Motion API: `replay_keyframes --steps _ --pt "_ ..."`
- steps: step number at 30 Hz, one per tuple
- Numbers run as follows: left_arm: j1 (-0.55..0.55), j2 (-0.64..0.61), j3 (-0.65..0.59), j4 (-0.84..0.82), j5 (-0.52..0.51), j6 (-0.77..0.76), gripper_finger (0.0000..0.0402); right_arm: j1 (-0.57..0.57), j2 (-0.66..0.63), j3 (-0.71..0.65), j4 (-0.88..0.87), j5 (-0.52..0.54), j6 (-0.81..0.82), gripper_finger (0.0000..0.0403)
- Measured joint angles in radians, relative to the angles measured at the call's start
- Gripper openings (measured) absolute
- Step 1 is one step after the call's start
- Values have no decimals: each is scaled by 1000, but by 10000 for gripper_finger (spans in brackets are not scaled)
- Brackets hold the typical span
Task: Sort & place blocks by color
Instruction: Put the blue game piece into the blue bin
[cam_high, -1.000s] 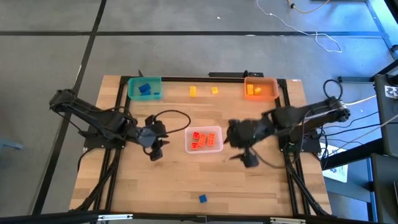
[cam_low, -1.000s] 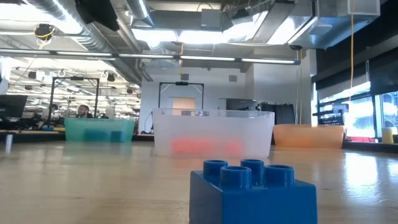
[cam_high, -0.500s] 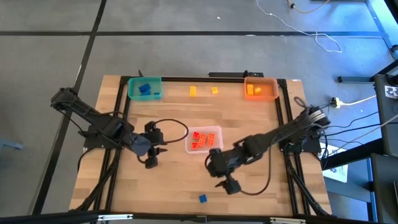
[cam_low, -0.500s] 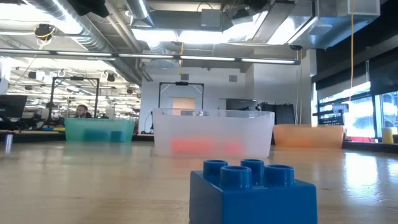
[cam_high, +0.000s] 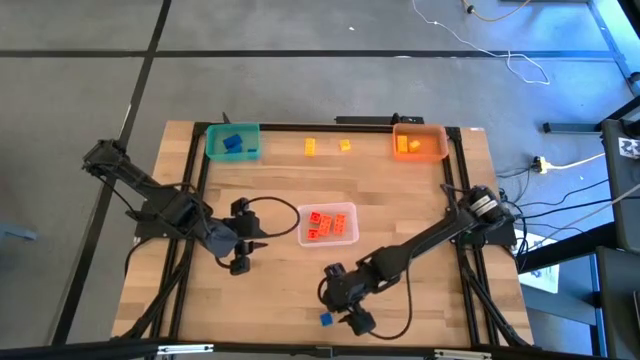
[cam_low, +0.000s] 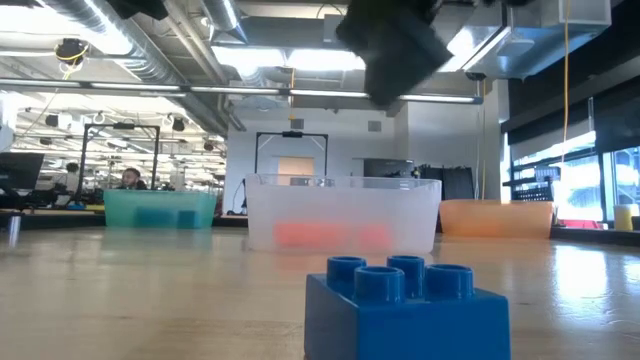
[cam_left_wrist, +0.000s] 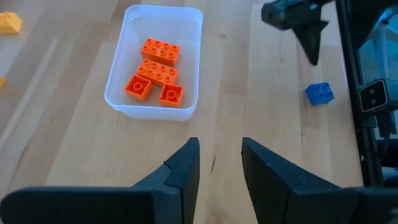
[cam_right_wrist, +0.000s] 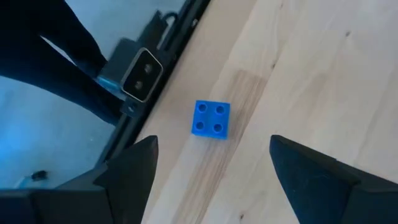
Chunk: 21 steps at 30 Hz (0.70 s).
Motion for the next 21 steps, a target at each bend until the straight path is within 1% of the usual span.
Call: replay_keyframes --steps 6,15,21 --pt "-4 0 0 0 -12 0 110 6 70 0 97 3 14 310" --pt "-4 0 0 0 -12 0 110 9 175 0 148 4 17 310" --pt "-3 0 0 0 -11 -1 110 23 210 1 184 13 18 310"
